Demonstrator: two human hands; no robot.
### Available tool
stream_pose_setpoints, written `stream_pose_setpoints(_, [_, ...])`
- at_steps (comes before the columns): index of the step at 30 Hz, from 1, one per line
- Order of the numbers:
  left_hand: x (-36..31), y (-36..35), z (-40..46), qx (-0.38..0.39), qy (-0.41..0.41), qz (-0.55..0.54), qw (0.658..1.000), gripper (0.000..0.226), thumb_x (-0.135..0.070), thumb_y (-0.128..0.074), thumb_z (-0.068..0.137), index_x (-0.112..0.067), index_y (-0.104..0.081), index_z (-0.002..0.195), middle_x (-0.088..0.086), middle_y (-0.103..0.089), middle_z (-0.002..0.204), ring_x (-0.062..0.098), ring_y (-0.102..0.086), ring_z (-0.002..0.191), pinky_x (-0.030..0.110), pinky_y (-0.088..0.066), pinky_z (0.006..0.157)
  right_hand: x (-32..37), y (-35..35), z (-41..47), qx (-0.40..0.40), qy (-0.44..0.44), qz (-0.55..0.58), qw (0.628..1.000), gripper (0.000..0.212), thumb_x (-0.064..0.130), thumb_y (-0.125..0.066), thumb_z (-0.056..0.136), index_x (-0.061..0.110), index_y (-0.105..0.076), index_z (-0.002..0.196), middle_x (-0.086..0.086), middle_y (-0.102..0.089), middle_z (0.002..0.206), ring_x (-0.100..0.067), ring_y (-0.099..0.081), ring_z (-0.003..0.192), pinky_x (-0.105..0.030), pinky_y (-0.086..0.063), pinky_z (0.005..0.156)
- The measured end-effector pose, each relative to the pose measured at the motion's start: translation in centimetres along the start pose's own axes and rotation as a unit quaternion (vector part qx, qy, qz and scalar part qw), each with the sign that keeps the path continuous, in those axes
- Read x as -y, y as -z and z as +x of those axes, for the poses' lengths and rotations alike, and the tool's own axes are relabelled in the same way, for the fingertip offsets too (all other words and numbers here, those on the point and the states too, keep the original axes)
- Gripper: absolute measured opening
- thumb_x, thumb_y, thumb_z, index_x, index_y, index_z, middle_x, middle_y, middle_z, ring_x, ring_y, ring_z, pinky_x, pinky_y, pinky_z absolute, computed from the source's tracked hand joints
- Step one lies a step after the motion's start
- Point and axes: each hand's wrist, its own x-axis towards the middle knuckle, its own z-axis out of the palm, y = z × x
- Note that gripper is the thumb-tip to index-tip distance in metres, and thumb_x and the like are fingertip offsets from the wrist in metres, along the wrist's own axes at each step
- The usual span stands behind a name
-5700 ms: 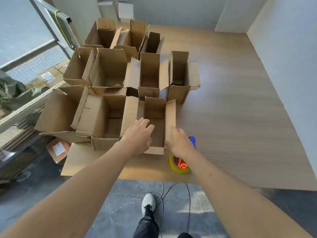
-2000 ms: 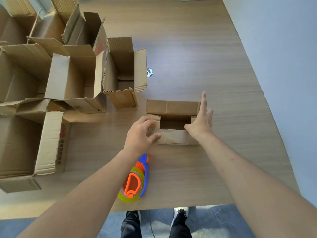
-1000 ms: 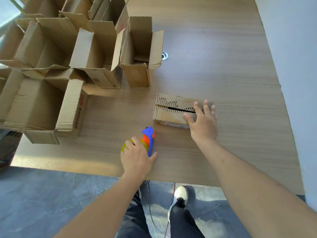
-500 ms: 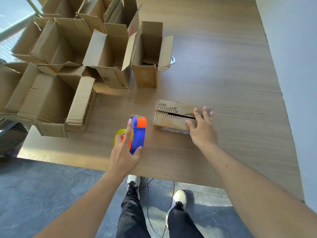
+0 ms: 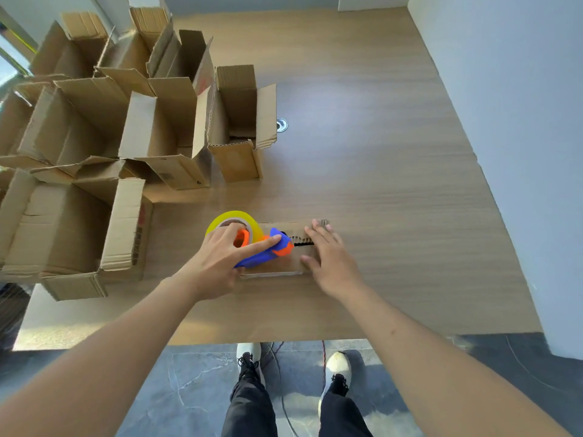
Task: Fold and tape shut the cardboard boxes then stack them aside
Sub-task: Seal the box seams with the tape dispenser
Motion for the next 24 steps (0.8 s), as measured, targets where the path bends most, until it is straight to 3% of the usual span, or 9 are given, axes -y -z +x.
stream_pose_setpoints(5, [-0.3,-0.6,0.4,0.033,-0.014,0.024,0.999,0.104,-0.007,-0.06,0.084,-0.063,-0.009,0.154,0.003,-0.033,0.11,0.039,-0.043,0.113,0.057,-0.036,0.102,-0.2,1.5,0.8,-0.051,0.042,-0.118,0.991,0.068,0.033,-0.069,0.092,0.029,-0.041,0.154,0.009,-0.043,0.158,-0.022,-0.038,0.142,-0.039,-0.031,0.112])
stream_pose_setpoints(7, [-0.1,-0.6,0.4,0.041,-0.016,0.026,0.999,0.103,-0.008,-0.06,0.085,-0.064,-0.008,0.154,0.003,-0.032,0.11,0.038,-0.042,0.114,0.057,-0.035,0.104,-0.4,2.0,1.2,-0.047,0.101,-0.092,0.99,0.077,0.016,-0.073,0.084,0.029,-0.043,0.153,0.008,-0.049,0.152,-0.022,-0.044,0.138,-0.038,-0.034,0.111])
stream_pose_setpoints(9, [0.0,-0.6,0.4,0.047,-0.021,0.032,0.998,0.102,-0.009,-0.06,0.085,-0.064,-0.007,0.154,0.002,-0.032,0.112,0.038,-0.041,0.118,0.057,-0.035,0.105,-0.4,2.2,1.6,-0.001,0.164,-0.027,0.986,0.088,-0.006,-0.065,0.079,0.03,-0.041,0.155,0.008,-0.05,0.152,-0.018,-0.044,0.139,-0.036,-0.036,0.116])
stream_pose_setpoints(12, [0.0,-0.6,0.3,0.046,-0.028,0.04,0.998,0.103,-0.009,-0.062,0.085,-0.062,-0.009,0.155,0.003,-0.034,0.117,0.037,-0.04,0.123,0.057,-0.035,0.107,0.2,2.5,2.3,0.073,0.173,0.044,0.981,0.088,-0.022,-0.05,0.079,0.028,-0.047,0.152,0.008,-0.048,0.155,-0.012,-0.041,0.144,-0.025,-0.031,0.12])
stream_pose_setpoints(16, [0.0,-0.4,0.4,0.04,-0.03,0.03,0.998,0.102,-0.008,-0.061,0.086,-0.061,-0.008,0.155,0.003,-0.033,0.114,0.035,-0.041,0.119,0.054,-0.035,0.107,0.4,2.1,3.2,0.063,0.169,0.058,0.982,0.061,-0.015,-0.055,0.083,0.02,-0.07,0.13,0.003,-0.068,0.133,-0.018,-0.061,0.126,-0.039,-0.047,0.11])
stream_pose_setpoints(19, [0.0,-0.4,0.4,0.04,-0.029,0.024,0.998,0.102,-0.008,-0.06,0.086,-0.062,-0.008,0.155,0.002,-0.033,0.112,0.035,-0.041,0.119,0.054,-0.035,0.106,0.4,2.1,3.2,0.054,0.14,0.068,0.986,0.047,-0.005,-0.058,0.087,0.022,-0.075,0.121,0.005,-0.075,0.117,-0.018,-0.068,0.11,-0.041,-0.054,0.097])
stream_pose_setpoints(24, [0.0,-0.2,0.4,0.042,-0.025,0.02,0.999,0.105,-0.008,-0.063,0.086,-0.064,-0.005,0.154,0.002,-0.033,0.114,0.033,-0.039,0.12,0.053,-0.033,0.108,1.1,1.9,3.1,0.03,0.119,0.079,0.989,0.024,0.013,-0.066,0.096,0.025,-0.078,0.114,0.007,-0.078,0.107,-0.013,-0.069,0.099,-0.039,-0.055,0.088])
